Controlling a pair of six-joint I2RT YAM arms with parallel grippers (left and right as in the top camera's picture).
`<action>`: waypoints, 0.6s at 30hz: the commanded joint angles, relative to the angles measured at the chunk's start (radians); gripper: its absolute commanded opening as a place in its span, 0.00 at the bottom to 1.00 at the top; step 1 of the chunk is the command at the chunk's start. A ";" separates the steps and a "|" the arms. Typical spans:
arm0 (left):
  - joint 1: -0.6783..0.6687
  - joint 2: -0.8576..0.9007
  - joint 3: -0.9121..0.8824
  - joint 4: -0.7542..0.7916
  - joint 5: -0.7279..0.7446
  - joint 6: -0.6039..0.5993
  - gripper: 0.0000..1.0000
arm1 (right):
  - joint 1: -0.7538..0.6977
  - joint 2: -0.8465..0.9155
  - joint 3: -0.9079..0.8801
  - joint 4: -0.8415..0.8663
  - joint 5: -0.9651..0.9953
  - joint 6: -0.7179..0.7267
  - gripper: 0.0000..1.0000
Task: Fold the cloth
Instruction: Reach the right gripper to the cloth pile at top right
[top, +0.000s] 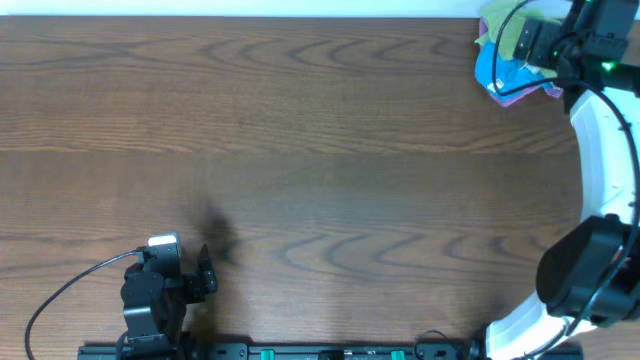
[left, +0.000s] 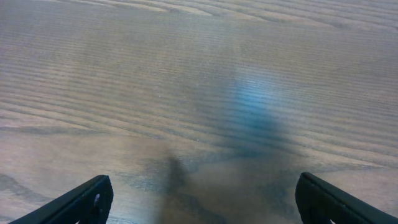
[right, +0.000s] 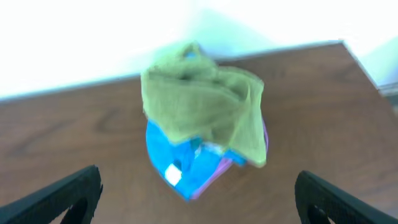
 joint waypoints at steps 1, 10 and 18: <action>0.000 -0.006 -0.012 -0.023 -0.008 0.010 0.95 | -0.016 0.048 0.023 0.053 -0.004 0.007 0.99; 0.000 -0.006 -0.012 -0.023 -0.008 0.010 0.95 | -0.024 0.224 0.109 0.151 -0.005 0.011 0.99; 0.000 -0.006 -0.012 -0.023 -0.008 0.010 0.95 | -0.028 0.388 0.233 0.159 -0.006 0.012 0.99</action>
